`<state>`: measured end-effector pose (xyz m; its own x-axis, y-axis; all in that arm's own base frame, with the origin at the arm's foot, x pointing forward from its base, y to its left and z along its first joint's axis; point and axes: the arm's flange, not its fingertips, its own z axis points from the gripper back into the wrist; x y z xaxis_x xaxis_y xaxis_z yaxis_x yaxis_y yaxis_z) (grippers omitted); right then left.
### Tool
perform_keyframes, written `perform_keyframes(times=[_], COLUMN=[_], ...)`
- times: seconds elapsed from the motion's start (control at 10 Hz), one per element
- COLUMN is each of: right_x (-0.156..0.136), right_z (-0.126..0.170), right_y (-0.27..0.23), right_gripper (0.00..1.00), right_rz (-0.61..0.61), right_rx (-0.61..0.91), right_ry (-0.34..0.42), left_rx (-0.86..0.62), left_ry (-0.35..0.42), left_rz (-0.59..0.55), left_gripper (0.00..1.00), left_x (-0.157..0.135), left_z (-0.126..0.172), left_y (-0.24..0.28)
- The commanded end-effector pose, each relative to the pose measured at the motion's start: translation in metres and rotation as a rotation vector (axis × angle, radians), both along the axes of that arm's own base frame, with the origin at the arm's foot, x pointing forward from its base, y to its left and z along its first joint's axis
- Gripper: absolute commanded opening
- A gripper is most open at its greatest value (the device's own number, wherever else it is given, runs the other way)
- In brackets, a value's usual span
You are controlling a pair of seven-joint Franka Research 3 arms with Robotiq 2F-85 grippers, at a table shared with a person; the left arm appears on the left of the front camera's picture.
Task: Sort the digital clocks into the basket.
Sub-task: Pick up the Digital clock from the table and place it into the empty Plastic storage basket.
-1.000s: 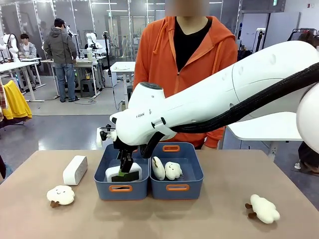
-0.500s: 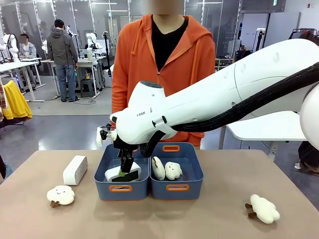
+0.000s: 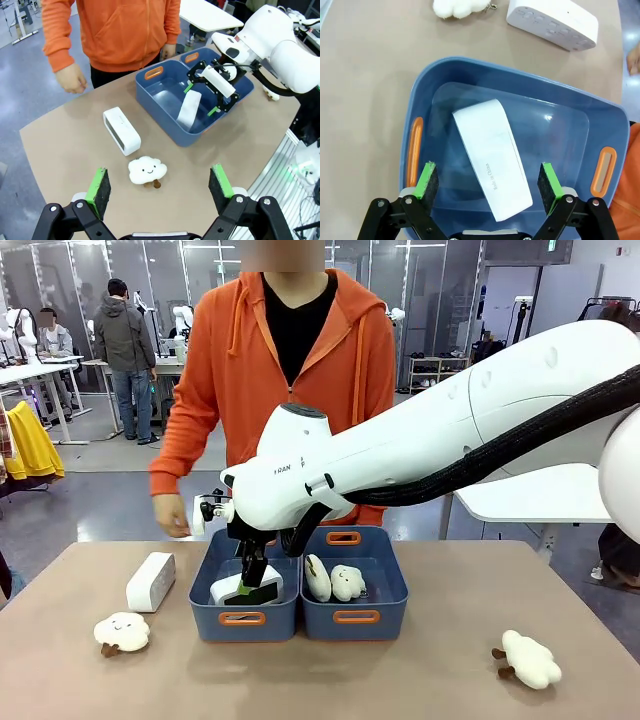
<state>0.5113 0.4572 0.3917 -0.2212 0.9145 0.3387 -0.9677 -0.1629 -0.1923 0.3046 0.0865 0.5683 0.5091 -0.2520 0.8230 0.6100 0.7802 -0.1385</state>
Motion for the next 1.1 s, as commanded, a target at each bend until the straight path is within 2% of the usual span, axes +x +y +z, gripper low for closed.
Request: perform_keyframes(times=[0.0,0.1,0.3,0.5,0.6,0.7,0.8,1.0], right_x=[0.0,0.0,-0.035,-0.056,-0.062,-0.073,-0.086,-0.114], right_z=[0.0,0.0,0.057,0.103,0.12,0.136,0.146,0.149], right_y=[0.001,0.0,-0.094,-0.162,-0.192,-0.229,-0.256,-0.317], right_gripper=[1.0,1.0,1.0,1.0,1.0,1.0,1.0,1.0], right_rz=[0.005,0.0,0.009,-0.024,-0.089,-0.184,-0.23,-0.356], right_rx=[0.0,0.0,0.25,0.292,0.254,0.236,0.241,0.31], right_ry=[-0.01,0.0,0.039,0.003,0.01,0.061,0.073,0.085], left_rx=[0.012,0.012,0.012,0.012,0.012,0.012,0.012,0.012], left_ry=[-0.001,-0.001,-0.001,-0.001,-0.001,-0.001,-0.001,-0.001], left_rz=[-0.016,-0.016,-0.016,-0.016,-0.016,-0.016,-0.016,-0.016], left_gripper=[1.0,1.0,1.0,1.0,1.0,1.0,1.0,1.0], left_x=[0.0,0.0,0.0,0.0,0.0,0.0,0.0,0.0], left_z=[0.0,0.0,0.0,0.0,0.0,0.0,0.0,0.0], left_y=[0.001,0.001,0.001,0.001,0.001,0.001,0.001,0.001])
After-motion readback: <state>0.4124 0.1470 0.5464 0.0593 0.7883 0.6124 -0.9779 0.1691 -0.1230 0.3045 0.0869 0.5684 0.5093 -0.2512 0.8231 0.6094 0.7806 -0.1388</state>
